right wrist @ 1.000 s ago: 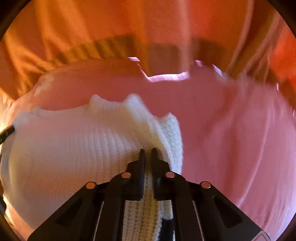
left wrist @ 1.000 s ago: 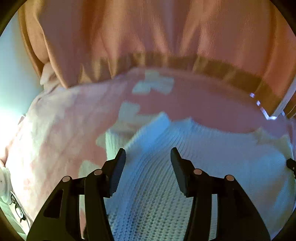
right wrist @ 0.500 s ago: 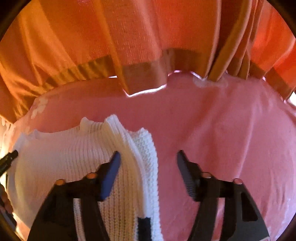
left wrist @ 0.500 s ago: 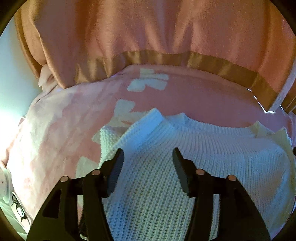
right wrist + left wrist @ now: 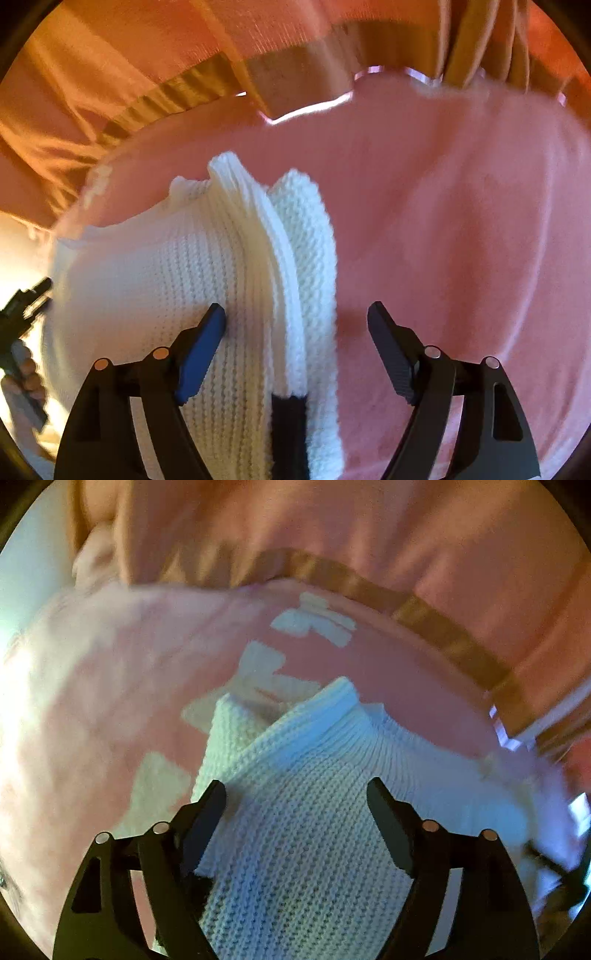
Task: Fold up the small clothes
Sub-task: 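Grasp the folded sweater edge with both grippers and lift it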
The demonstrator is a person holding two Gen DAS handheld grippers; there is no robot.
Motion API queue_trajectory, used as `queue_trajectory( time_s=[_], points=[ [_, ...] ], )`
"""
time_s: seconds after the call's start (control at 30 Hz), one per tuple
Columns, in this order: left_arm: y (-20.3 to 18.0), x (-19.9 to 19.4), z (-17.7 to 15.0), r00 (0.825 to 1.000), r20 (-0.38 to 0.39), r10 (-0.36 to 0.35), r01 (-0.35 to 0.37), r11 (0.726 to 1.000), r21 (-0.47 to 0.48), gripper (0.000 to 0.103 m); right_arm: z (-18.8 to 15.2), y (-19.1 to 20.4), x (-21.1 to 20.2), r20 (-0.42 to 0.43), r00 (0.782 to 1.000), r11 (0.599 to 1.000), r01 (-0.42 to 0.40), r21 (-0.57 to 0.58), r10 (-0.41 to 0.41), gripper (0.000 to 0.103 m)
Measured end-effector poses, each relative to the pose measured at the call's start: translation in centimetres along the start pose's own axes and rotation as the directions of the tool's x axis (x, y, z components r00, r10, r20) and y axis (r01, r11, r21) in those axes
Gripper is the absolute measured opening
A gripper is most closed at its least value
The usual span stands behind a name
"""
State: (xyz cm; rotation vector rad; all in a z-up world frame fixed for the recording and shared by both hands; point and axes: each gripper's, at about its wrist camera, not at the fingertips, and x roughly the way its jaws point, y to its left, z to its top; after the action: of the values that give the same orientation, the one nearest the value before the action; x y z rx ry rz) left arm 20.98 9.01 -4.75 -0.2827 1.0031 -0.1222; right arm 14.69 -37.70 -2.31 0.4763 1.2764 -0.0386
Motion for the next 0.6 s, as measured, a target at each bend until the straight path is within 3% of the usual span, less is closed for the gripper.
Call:
queue_trajectory(
  time_s=[0.13, 0.23, 0.33, 0.5, 0.6],
  points=[
    [1.4, 0.1, 0.1, 0.999, -0.032, -0.035, 0.034, 0.999, -0.04, 0.077, 0.0, 0.2, 0.8, 0.008, 1.0, 1.0, -0.023, 0.014, 0.023, 0.08],
    [1.9, -1.0, 0.3, 0.994, 0.015, 0.107, -0.106, 0.991, -0.081, 0.076, -0.1, 0.4, 0.9, 0.011, 1.0, 1.0, -0.015, 0.024, 0.014, 0.08],
    [2.5, -2.7, 0.6, 0.998, 0.046, 0.046, -0.041, 0.994, -0.105, 0.079, -0.2, 0.6, 0.9, 0.011, 1.0, 1.0, -0.016, 0.014, 0.016, 0.08],
    [3.7, 0.3, -0.3, 0.991, -0.103, 0.09, -0.097, 0.993, -0.07, 0.081, -0.4, 0.6, 1.4, 0.013, 0.999, 0.999, -0.031, -0.016, 0.031, 0.088],
    [4.2, 1.6, -1.0, 0.989, -0.128, 0.079, -0.089, 0.993, -0.077, 0.082, -0.6, 1.1, 1.5, 0.031, 1.0, 0.999, -0.002, -0.032, 0.003, 0.087]
  ],
)
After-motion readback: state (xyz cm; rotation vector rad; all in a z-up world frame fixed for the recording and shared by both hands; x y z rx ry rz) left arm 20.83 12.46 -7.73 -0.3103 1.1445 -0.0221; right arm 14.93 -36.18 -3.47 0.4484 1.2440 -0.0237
